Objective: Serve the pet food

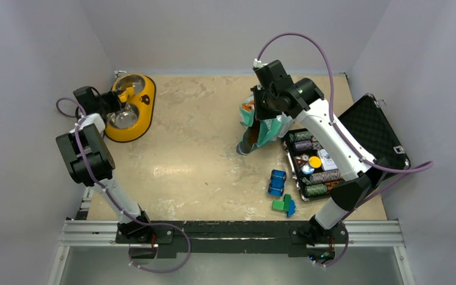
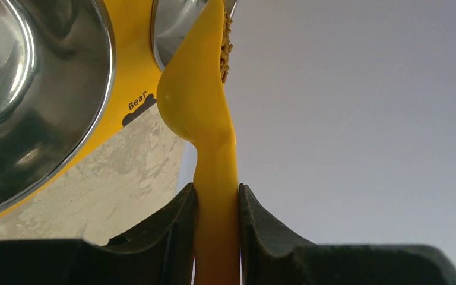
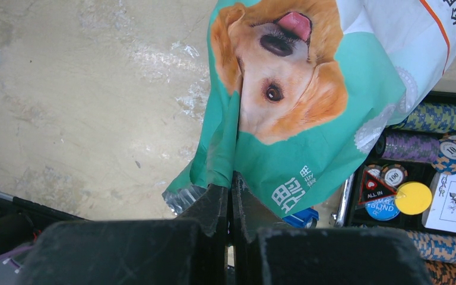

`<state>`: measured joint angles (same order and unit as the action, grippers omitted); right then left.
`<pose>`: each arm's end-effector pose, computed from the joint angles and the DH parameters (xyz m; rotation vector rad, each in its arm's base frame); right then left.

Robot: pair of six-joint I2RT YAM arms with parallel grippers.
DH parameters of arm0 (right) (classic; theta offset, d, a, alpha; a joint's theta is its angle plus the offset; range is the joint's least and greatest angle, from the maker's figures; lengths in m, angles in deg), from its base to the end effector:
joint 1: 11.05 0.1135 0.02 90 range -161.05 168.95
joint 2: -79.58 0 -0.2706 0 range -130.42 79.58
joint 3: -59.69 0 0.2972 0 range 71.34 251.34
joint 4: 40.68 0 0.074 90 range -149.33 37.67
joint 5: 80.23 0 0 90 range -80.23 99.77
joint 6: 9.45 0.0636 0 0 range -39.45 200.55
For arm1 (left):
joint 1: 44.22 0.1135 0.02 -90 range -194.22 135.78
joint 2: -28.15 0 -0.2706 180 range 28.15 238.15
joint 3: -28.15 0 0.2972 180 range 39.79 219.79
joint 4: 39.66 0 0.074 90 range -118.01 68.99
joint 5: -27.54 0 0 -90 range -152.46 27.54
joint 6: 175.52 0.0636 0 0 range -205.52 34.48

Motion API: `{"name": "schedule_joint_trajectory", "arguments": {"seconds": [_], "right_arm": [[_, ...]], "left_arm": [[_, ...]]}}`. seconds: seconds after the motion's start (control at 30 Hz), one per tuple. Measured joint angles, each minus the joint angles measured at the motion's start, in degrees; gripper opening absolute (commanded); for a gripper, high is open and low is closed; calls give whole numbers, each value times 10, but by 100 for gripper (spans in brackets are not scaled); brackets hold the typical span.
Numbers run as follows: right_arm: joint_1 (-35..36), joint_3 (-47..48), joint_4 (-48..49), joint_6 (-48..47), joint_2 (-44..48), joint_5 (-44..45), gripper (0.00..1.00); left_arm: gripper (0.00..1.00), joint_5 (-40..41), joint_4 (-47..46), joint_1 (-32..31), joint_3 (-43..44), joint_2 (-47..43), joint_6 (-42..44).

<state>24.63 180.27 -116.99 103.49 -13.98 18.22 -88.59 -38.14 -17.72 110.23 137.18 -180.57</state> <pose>0.3229 0.2204 0.4148 -0.2041 2.4304 0.2857 0.4496 0.1929 0.1721 -1.7871 1.3511 -1.1696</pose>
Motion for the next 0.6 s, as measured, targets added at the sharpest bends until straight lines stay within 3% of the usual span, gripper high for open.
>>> {"name": "schedule_joint_trajectory", "arguments": {"seconds": [0.6], "right_arm": [[-1,0,0,0,0,0,0]], "left_arm": [[0,11,289,-8,186,44,0]]}}
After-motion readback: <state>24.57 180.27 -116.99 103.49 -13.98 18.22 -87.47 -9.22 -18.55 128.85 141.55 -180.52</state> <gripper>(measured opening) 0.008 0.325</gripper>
